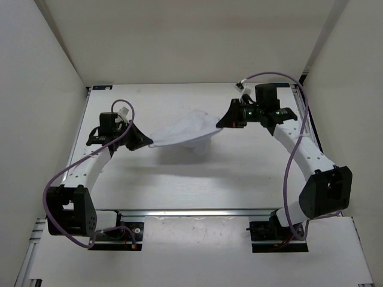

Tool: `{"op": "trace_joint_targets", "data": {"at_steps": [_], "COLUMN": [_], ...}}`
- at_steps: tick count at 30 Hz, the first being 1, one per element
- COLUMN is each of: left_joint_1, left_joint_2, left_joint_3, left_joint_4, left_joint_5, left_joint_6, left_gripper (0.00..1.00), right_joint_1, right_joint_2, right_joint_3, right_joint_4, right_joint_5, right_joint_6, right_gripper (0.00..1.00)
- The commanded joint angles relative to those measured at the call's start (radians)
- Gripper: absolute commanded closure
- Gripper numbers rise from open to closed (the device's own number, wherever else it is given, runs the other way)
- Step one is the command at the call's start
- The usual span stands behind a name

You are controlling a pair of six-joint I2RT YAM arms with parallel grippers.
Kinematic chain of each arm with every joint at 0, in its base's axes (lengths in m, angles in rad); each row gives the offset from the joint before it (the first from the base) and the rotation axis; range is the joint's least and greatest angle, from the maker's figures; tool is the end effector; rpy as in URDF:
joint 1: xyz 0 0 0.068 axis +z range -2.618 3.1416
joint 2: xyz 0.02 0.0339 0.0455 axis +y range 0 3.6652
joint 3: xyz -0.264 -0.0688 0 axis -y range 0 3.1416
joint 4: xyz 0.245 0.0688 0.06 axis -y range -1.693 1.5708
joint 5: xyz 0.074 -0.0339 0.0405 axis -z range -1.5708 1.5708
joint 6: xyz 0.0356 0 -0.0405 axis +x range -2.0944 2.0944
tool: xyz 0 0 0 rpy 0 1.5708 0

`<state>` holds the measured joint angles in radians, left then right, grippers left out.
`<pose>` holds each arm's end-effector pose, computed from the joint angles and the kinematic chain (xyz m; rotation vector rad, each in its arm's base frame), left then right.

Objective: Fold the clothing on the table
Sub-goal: Flatten the skirt out

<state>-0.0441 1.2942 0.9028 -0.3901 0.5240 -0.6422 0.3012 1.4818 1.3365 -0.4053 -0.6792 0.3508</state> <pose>0.2706 -0.0298 0.2556 -0.4516 2.3762 -0.9439 0.3126 0.1205 0.3471 -0.3696 2.1484 1.0989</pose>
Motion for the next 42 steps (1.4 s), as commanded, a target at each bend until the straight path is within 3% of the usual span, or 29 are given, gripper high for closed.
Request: {"op": "trace_joint_targets", "data": {"at_steps": [1, 5, 8, 12, 16, 20, 23, 26, 29, 31, 35, 40, 42], "left_joint_1": [-0.049, -0.122, -0.105, -0.07, -0.066, -0.117, -0.111, -0.083, -0.028, 0.025, 0.115, 0.061, -0.017], "left_joint_2": [-0.07, -0.197, -0.228, -0.153, -0.029, 0.221, 0.402, 0.497, 0.519, 0.472, 0.378, 0.171, 0.102], "left_joint_3": [-0.05, -0.003, 0.108, 0.15, 0.103, 0.264, 0.546, 0.909, 1.054, 1.007, 0.816, 0.3, 0.112], "left_joint_4": [-0.072, -0.157, -0.216, -0.204, -0.064, -0.026, -0.046, -0.056, -0.023, 0.037, 0.097, 0.148, 0.152], "left_joint_5": [0.062, 0.142, 0.131, 0.086, 0.09, 0.044, 0.071, 0.064, 0.094, 0.161, 0.237, 0.219, 0.182], "left_joint_6": [0.036, 0.099, 0.114, 0.13, 0.053, 0.049, 0.044, 0.012, -0.046, -0.098, -0.122, -0.08, -0.07], "left_gripper": [1.0, 1.0, 1.0, 1.0, 1.0, 1.0, 1.0, 1.0, 1.0, 1.0, 1.0, 1.0, 1.0], "right_joint_1": [0.041, 0.254, 0.365, 0.138, -0.049, -0.132, -0.148, -0.151, -0.165, -0.169, -0.191, -0.203, -0.195], "right_joint_2": [-0.086, -0.238, -0.376, -0.396, -0.225, 0.068, 0.226, 0.316, 0.325, 0.29, 0.146, -0.044, -0.136], "right_joint_3": [-0.091, -0.128, -0.177, -0.282, -0.31, -0.098, 0.169, 0.532, 0.679, 0.693, 0.497, -0.028, -0.207], "right_joint_4": [-0.128, -0.26, -0.201, -0.046, 0.083, 0.12, 0.09, 0.02, -0.004, 0.016, 0.063, 0.126, 0.117], "right_joint_5": [0.087, 0.28, 0.386, 0.151, 0.03, 0.012, 0.067, 0.139, 0.174, 0.197, 0.153, 0.071, 0.037], "right_joint_6": [-0.047, -0.121, -0.066, 0.022, 0.042, 0.021, -0.009, -0.051, -0.059, -0.081, -0.062, -0.018, -0.003], "right_gripper": [1.0, 1.0, 1.0, 1.0, 1.0, 0.99, 1.0, 1.0, 1.0, 1.0, 1.0, 1.0, 1.0]}}
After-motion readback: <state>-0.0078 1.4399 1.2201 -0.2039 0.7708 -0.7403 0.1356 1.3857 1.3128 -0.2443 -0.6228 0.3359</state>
